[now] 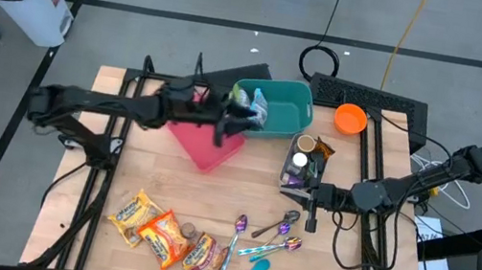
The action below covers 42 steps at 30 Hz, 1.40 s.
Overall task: Pick & Place Food Item
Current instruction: Put the yellow noodle pack into the green bin
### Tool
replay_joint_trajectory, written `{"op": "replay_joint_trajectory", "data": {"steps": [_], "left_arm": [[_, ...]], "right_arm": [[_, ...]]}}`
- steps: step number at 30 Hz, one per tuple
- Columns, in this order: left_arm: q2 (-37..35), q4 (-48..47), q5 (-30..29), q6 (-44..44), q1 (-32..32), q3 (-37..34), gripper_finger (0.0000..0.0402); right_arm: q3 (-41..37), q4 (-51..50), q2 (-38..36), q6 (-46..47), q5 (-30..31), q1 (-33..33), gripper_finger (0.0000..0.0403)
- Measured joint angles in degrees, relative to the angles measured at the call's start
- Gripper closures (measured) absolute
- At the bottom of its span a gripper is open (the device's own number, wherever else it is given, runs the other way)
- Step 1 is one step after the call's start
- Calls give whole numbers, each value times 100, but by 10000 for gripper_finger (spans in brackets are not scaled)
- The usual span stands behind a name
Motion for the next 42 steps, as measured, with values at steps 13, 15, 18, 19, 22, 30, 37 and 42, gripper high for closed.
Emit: {"op": "replay_joint_trajectory", "data": {"steps": [13,15,18,19,22,30,37,42], "left_arm": [[-1043,-4263,-450,458,-1588,-2,190],[-1043,-5015,-841,75,-1808,-113,190],[-1043,-5692,-1451,-694,-2090,-429,190],[-1045,-5842,-1564,-942,-2156,-551,190],[-1277,-6134,-1712,-1710,-2431,-1011,190],[-1837,-6305,-1438,-3666,-3313,-2206,190],[-2225,-7166,-1416,-5242,-3831,-2577,190],[-2234,-7550,-1316,-5896,-4123,-2592,190]], "right_arm": [[0,-35,0,165,-3,0,353],[0,-36,0,202,-4,0,353],[0,-50,0,207,-4,0,353],[0,-55,0,208,-4,0,353],[0,-65,0,213,-4,0,353],[0,-76,0,266,-4,0,353],[0,-72,0,264,-4,0,353],[0,-75,0,377,-4,2,353]]}}
